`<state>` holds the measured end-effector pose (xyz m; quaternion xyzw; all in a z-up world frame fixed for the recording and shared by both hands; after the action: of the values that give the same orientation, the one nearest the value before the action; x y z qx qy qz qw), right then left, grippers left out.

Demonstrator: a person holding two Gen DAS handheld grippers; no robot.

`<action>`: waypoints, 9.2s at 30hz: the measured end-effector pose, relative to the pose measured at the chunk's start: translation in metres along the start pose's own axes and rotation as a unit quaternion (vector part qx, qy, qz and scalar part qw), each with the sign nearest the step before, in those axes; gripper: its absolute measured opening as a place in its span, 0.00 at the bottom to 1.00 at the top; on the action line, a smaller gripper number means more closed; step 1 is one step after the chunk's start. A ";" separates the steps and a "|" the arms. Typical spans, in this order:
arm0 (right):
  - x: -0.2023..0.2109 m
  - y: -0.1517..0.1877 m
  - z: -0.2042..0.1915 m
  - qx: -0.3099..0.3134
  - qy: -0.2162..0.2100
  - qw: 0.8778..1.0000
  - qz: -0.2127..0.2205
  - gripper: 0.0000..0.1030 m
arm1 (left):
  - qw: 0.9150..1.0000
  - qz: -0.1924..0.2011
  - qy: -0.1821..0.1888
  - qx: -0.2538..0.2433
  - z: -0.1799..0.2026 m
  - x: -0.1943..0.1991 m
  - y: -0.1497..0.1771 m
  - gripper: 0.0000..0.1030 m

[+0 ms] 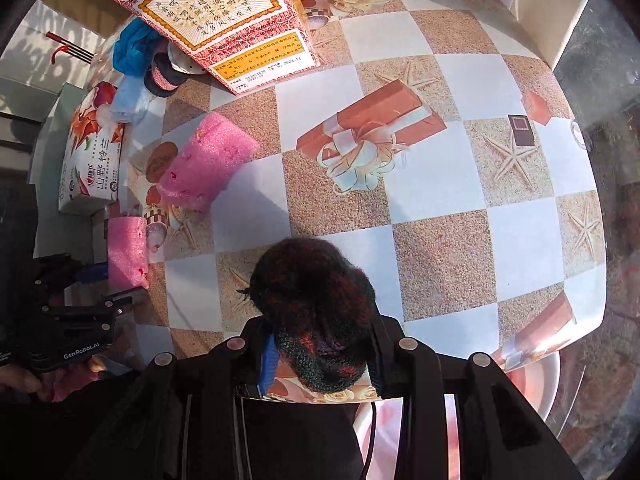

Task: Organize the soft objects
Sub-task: 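Grasp the flat pink foam sponge with the left gripper while the right gripper lifts the hat, then carry the pink sponge and knitted hat with both grippers over the white box, then open the left gripper over the box while the right gripper releases the hat, then move both grippers back toward the pile of soft items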

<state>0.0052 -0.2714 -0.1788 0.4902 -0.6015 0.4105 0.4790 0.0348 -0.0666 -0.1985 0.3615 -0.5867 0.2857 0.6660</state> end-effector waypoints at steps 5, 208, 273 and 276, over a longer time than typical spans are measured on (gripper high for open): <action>0.017 -0.001 0.025 -0.057 0.005 0.998 0.012 0.36 | 0.999 0.028 -0.025 -0.040 0.014 0.022 -0.005 0.49; 0.021 -0.110 -0.471 0.383 0.028 0.922 0.056 0.36 | 0.906 0.117 0.028 0.405 -0.282 0.088 0.121 0.50; 0.025 -0.009 -0.151 0.181 0.103 0.976 0.065 0.52 | 0.989 0.131 0.013 0.072 -0.064 0.091 -0.011 0.74; 0.033 -0.006 -0.136 0.167 0.094 0.979 0.074 0.52 | 0.990 0.122 0.012 0.075 -0.053 0.081 -0.026 0.74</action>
<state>0.0325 -0.1484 -0.1186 0.4768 -0.5115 0.5833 0.4133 0.0984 -0.0423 -0.1250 0.3325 -0.5953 0.4120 0.6044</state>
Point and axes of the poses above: each gripper's, at about its wrist camera, not at the fingertips, and x roughly against the way its jaws point, z to its right, y to its underside, the point moved 3 cm from there along -x, roughly the way its jaws point, and after that the axes turned 3 degrees about -x, right-handed, at the moved point
